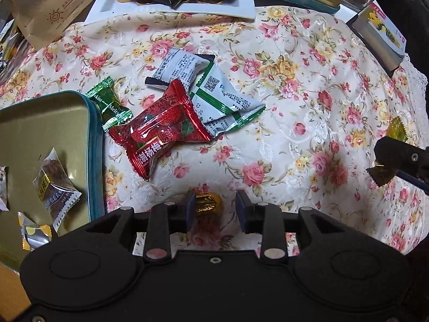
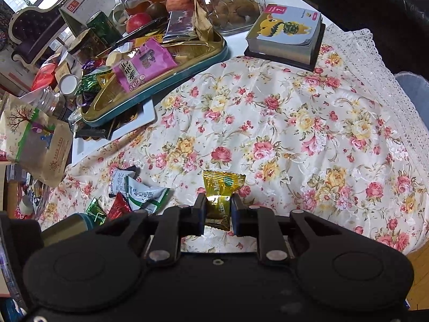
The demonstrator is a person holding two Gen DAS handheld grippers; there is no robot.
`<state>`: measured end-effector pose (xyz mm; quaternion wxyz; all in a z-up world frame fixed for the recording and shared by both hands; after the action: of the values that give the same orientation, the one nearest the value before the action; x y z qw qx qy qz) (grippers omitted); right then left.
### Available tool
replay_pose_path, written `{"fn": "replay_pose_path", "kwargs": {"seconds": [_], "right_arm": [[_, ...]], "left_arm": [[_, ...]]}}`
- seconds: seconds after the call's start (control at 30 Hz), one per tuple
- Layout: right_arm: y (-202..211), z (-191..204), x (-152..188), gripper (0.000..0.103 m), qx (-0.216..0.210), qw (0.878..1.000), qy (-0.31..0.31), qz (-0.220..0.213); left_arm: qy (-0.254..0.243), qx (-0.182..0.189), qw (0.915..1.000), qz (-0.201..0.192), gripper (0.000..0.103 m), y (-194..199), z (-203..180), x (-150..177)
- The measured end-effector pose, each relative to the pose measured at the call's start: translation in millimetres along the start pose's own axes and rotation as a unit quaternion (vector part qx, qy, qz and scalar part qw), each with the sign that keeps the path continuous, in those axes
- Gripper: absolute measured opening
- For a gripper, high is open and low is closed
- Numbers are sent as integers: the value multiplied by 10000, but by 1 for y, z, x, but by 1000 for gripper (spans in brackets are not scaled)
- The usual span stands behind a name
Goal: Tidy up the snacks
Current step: 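Grasp the gold candy packet with the right gripper while the left gripper grasps a round gold candy, then lift both gold candies off the tablecloth with both grippers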
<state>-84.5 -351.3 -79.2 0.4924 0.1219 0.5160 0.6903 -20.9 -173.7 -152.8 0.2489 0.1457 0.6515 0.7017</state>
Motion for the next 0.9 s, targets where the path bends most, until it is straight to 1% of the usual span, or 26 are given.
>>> {"fn": "replay_pose_path", "kwargs": {"seconds": [0.17,0.3,0.5,0.63,0.7,0.9], "right_arm": [[2,-1,-1,20,-27,10000,-28,-20],[2,0,-1,20,-59,10000,-41,-19],[2,3,1,20,-84,10000,50,-9],[2,2,0,20,-81,10000,29,3],[3,2,0,20,-91,10000,25,-5],[3,1,-1,20,-94,10000,11,-19]], "left_arm": [[117,-242,9996,5,42,-3,8,0],[138,-188,9997,104,43,-7,9,3],[154,-220,9995,165,43,-10,6,3],[129,-286,9994,156,46,-14,2,3],[136,-311,9991,250,47,-24,-4,2],[25,-428,9989,174,48,-25,-9,5]]}}
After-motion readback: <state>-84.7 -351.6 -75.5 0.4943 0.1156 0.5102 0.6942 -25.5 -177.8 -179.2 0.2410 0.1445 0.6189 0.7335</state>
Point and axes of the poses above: each gripper's, at about its wrist camera, not at the fingertips, and y roughly against the way its jaws point, z to its left, x to its underside, the point moved 7 cm from there along -y, roughly the way its jaws point, and after that the axes turned 11 degrees about -x, right-handed, at the moved point
